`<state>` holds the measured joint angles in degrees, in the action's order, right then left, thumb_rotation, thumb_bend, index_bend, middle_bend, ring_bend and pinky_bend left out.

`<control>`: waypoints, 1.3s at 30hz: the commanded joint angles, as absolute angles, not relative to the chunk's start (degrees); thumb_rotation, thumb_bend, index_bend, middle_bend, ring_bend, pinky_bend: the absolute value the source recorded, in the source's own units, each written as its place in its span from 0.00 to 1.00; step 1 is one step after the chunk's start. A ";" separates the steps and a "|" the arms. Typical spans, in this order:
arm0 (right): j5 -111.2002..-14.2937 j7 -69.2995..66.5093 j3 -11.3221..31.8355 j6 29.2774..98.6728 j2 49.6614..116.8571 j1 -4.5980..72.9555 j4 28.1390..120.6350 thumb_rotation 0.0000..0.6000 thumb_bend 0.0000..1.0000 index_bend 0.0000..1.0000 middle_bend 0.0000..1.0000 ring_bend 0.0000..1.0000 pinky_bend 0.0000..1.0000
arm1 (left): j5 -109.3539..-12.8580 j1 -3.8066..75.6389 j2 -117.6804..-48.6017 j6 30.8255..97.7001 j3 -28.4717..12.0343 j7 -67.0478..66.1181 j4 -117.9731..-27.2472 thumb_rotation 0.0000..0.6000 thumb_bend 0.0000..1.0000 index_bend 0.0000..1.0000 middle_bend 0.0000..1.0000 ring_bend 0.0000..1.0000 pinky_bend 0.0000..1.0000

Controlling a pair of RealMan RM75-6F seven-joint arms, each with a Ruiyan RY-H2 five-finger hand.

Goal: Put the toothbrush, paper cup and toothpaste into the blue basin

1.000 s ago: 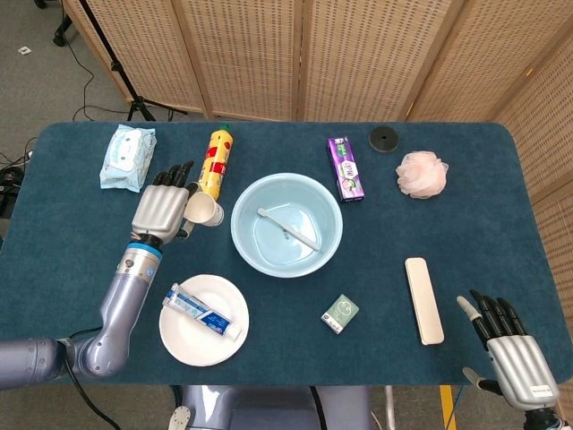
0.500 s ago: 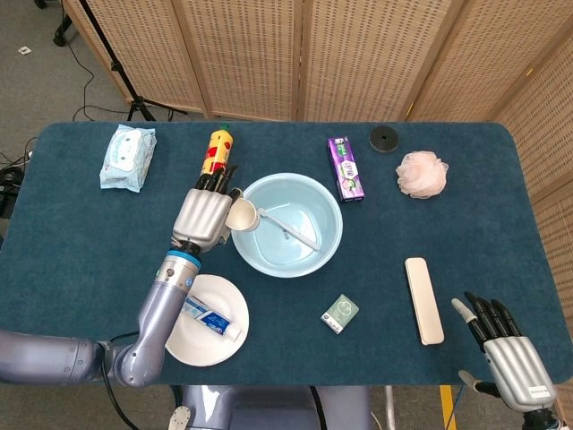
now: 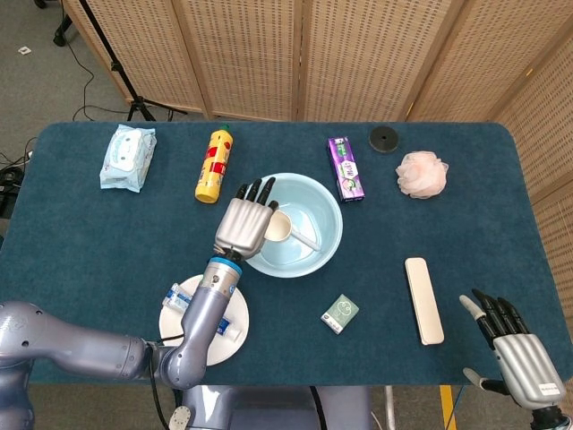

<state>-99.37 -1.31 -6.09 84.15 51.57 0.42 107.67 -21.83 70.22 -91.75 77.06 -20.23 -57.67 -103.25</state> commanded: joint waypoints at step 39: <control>-97.92 6.76 -5.88 82.17 53.82 0.60 108.80 1.00 0.10 0.00 0.00 0.00 0.00 | -34.53 52.02 -62.73 64.92 -7.80 -40.43 -123.73 1.00 0.23 0.10 0.00 0.00 0.14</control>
